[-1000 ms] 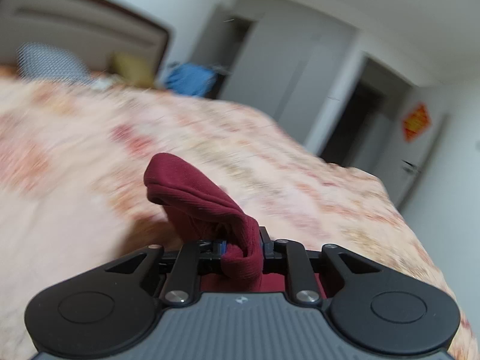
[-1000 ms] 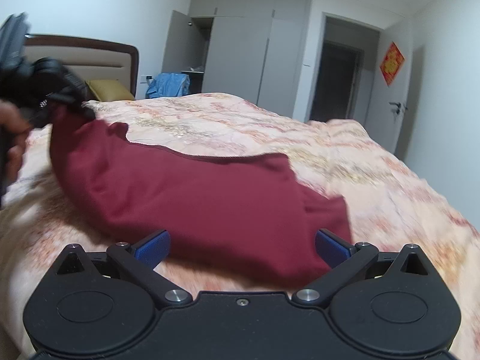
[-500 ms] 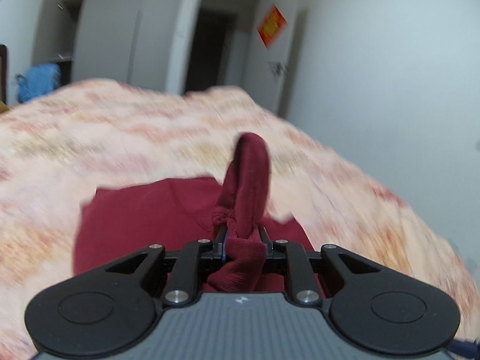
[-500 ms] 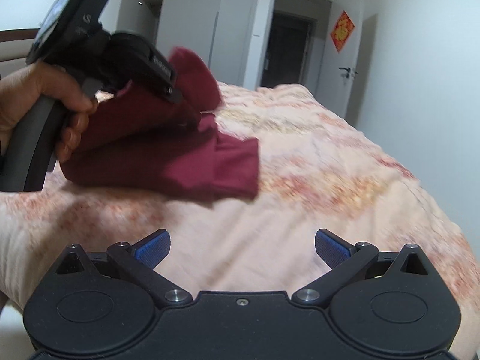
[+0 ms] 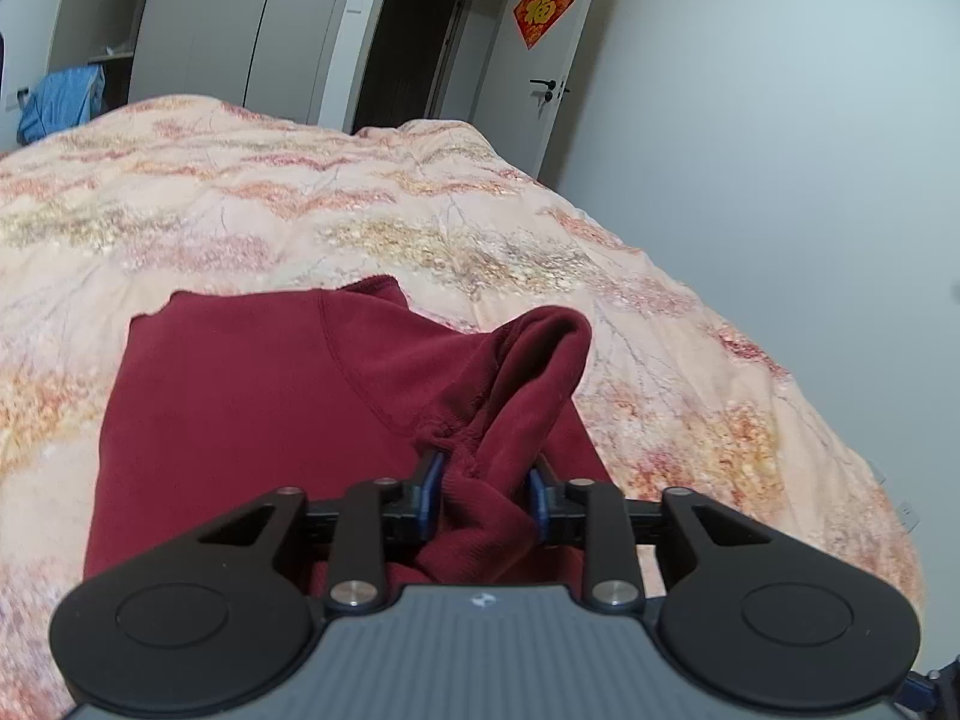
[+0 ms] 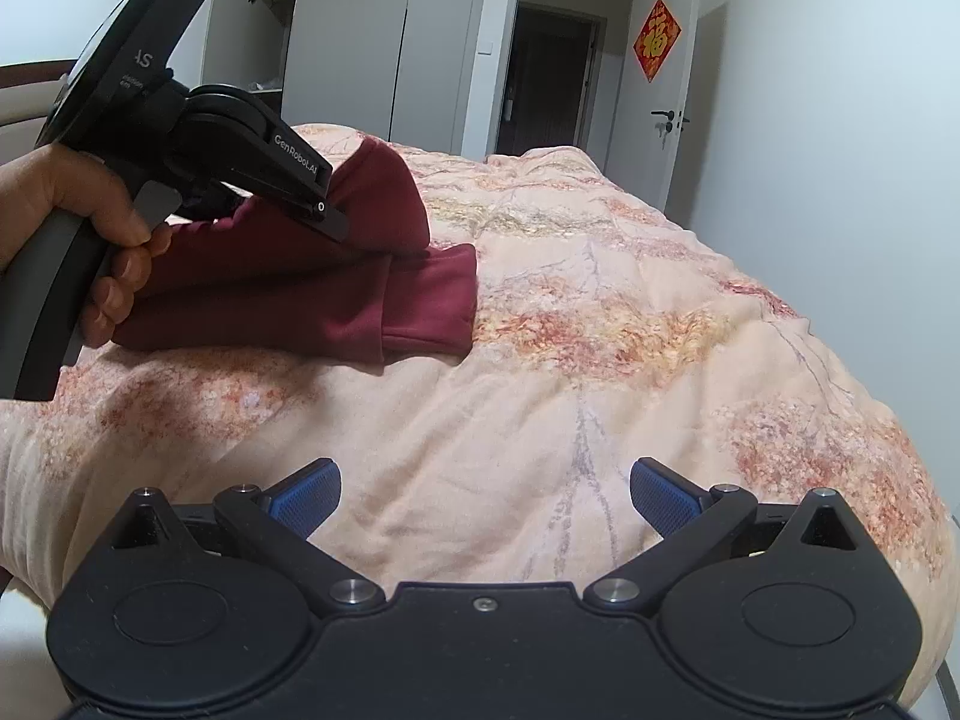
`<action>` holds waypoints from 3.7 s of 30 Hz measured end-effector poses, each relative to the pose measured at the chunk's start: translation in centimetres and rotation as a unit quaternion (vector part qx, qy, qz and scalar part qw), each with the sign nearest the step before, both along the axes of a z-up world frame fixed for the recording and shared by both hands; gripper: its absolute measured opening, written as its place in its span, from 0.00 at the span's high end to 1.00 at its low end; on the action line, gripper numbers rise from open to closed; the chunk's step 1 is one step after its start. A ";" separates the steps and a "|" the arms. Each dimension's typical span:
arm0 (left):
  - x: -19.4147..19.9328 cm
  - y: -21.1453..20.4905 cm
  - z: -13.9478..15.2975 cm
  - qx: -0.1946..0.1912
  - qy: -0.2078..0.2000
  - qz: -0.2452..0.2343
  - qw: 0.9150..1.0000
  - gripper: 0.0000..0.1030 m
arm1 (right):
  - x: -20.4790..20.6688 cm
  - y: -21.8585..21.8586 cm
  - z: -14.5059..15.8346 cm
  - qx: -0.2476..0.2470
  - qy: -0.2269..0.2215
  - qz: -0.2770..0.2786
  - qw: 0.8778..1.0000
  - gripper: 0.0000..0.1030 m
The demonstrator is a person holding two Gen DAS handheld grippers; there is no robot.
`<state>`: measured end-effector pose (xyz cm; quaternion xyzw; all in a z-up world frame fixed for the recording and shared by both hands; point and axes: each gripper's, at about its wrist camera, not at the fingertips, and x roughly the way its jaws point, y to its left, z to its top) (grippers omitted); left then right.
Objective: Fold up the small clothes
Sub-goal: 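Lift the side edge with the left gripper and fold it across the sweater, then open the left gripper to release the folded side, then move the right gripper over the other side edge of the red sweater, then close the right gripper on the sweater side edge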
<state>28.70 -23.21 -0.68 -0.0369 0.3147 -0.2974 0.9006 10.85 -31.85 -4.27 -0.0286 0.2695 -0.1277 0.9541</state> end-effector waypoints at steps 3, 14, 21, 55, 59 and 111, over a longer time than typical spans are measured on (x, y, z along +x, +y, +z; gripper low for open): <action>-0.2 0.3 0.2 -0.012 0.013 -0.007 1.000 0.56 | -0.2 0.0 0.1 0.001 0.002 -0.003 1.000 0.00; -1.5 3.0 1.5 -0.062 0.039 -0.005 0.997 0.20 | -0.7 0.0 -0.3 0.011 0.011 -0.011 1.000 0.00; -1.9 6.6 3.0 -0.067 0.029 0.060 0.995 0.03 | 0.2 0.2 -0.2 0.018 0.003 -0.008 1.000 0.00; -1.2 14.6 -3.9 -0.004 0.102 0.205 0.973 0.00 | 11.5 2.3 -1.5 0.098 0.010 0.030 0.995 0.00; -1.1 14.7 -4.0 -0.002 0.100 0.204 0.974 0.00 | 10.8 1.7 -0.9 0.107 0.001 0.037 0.994 0.00; 4.4 11.5 -3.4 0.008 0.120 0.149 0.982 0.04 | 17.8 -8.9 0.7 0.256 -0.052 -0.034 0.965 0.94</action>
